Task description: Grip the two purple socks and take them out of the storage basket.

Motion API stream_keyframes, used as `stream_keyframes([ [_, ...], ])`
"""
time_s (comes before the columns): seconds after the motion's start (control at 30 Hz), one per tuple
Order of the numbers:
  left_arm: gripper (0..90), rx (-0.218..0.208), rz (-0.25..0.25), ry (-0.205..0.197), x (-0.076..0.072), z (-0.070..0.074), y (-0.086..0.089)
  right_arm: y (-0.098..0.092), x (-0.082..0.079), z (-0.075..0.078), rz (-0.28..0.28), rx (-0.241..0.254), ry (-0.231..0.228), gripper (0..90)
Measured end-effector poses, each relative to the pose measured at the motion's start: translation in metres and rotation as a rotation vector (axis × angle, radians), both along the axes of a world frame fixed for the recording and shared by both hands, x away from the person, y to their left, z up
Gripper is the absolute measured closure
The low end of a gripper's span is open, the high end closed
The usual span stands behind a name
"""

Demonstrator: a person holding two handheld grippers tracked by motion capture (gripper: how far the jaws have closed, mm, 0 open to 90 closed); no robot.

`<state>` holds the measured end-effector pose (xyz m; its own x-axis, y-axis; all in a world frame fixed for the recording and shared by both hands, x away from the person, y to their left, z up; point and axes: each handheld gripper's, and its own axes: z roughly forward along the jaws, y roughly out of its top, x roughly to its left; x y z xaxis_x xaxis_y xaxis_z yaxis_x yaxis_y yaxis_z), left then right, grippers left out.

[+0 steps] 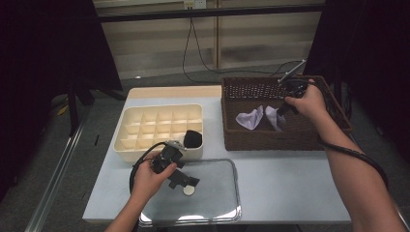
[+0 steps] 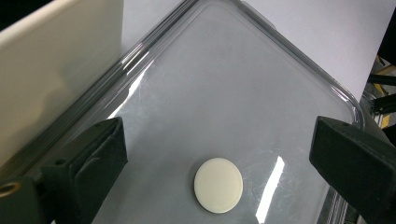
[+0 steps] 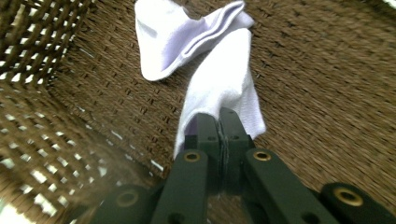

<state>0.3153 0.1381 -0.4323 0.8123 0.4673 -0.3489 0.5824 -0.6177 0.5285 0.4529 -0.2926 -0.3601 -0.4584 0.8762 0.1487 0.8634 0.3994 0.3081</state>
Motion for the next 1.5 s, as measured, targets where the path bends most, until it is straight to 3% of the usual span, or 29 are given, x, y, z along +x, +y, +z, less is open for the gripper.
stream_keyframes([
  [0.03,4.1,0.014,-0.027,-0.013,0.001,0.001,0.001,-0.001,-0.002,0.004,-0.001,0.01,-0.003,89.7],
  [0.13,4.1,0.018,-0.029,-0.016,0.001,0.002,0.002,-0.005,-0.007,0.014,0.002,0.028,-0.019,89.8],
  [0.23,4.1,-0.012,0.004,-0.005,-0.001,0.001,-0.001,-0.008,-0.013,0.03,0.0,0.038,-0.031,89.8],
  [0.27,4.1,0.004,-0.009,-0.012,0.0,0.002,0.0,-0.008,-0.013,0.03,0.0,0.038,-0.031,89.8],
  [0.37,4.1,-0.02,0.007,-0.005,-0.002,0.002,-0.001,-0.009,-0.017,0.042,-0.001,0.054,-0.042,89.7],
  [0.6,4.1,-0.008,-0.005,-0.008,-0.002,0.003,-0.002,-0.011,-0.025,0.066,0.005,0.079,-0.061,89.7],
  [0.67,4.1,0.0,-0.022,-0.013,-0.001,0.003,-0.002,-0.012,-0.028,0.071,0.005,0.095,-0.061,89.7],
  [0.73,4.1,-0.007,0.003,-0.006,-0.002,0.003,-0.002,-0.013,-0.03,0.075,0.013,0.094,-0.071,89.7],
  [0.87,4.1,-0.015,-0.001,-0.002,-0.001,0.002,-0.002,-0.013,-0.035,0.083,0.017,0.109,-0.08,89.7],
  [1.07,4.1,-0.014,0.019,-0.003,-0.003,0.003,-0.003,-0.01,-0.043,0.1,0.031,0.096,-0.088,89.7],
  [1.13,4.1,0.011,-0.022,-0.017,0.0,0.004,0.0,-0.009,-0.045,0.106,0.035,0.1,-0.094,89.7],
  [1.2,4.1,-0.007,0.009,-0.009,-0.002,0.003,-0.002,-0.009,-0.048,0.11,0.039,0.102,-0.09,89.7],
  [1.5,4.1,-0.013,0.007,-0.008,-0.003,0.003,-0.003,-0.002,-0.061,0.122,0.079,0.107,-0.095,89.7],
])
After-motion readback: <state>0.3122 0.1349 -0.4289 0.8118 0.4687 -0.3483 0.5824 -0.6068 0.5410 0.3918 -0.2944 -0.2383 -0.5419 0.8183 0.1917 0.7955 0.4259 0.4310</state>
